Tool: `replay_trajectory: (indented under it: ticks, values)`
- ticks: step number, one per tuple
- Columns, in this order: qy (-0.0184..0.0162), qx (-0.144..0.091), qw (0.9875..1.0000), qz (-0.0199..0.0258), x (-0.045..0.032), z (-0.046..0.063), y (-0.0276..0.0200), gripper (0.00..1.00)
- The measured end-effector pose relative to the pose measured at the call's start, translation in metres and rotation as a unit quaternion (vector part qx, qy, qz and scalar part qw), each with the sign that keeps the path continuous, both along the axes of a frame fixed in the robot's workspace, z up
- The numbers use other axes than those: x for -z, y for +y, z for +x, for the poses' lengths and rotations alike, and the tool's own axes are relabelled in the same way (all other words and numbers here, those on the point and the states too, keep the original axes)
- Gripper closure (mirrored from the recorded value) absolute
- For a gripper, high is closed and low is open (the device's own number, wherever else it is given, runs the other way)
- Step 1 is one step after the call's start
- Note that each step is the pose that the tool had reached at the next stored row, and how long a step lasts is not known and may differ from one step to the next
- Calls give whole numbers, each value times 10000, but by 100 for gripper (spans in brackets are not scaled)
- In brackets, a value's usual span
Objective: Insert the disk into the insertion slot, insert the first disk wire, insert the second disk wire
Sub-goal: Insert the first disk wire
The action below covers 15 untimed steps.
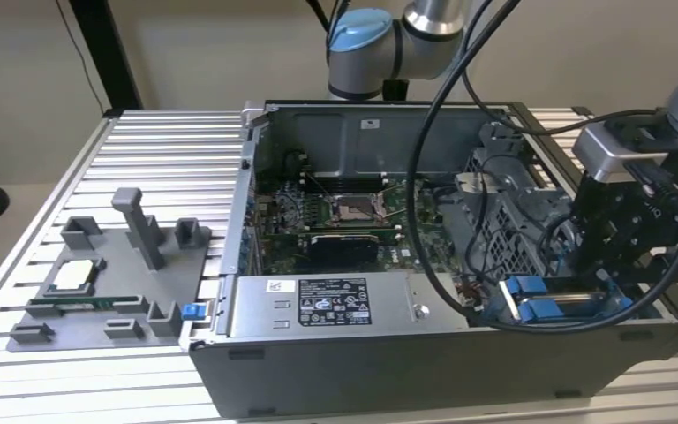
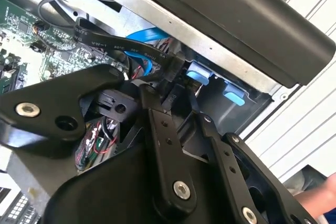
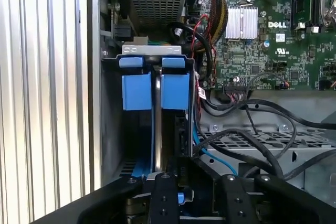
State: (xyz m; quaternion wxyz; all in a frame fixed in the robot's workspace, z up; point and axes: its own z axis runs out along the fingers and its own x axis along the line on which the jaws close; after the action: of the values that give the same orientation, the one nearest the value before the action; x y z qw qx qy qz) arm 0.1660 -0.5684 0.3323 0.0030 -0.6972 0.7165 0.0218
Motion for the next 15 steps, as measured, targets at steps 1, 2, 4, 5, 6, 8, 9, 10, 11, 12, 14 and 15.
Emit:
replay_trajectory:
  ticks: [1, 2, 4, 5, 6, 8, 9, 10, 11, 12, 14, 15]
  values:
    - [0, 0, 10000, 0, -7, 0, 0, 100]
    - [0, 0, 10000, 1, -14, 0, 0, 100]
    - [0, 0, 10000, 1, -40, 0, 0, 100]
    - [0, 0, 10000, 0, -54, 0, 0, 100]
    - [0, 0, 10000, 0, -62, 0, 0, 100]
    - [0, 0, 10000, 1, -61, 0, 0, 100]
    - [0, 0, 10000, 1, -64, 0, 0, 100]
    - [0, 0, 10000, -2, -77, 0, 0, 100]
    - [0, 0, 10000, -2, -99, 0, 0, 100]
    - [0, 0, 10000, 0, -128, 0, 0, 0]
    - [0, 0, 10000, -1, -201, 0, 0, 0]
    - [0, 0, 10000, -1, -230, 0, 0, 0]
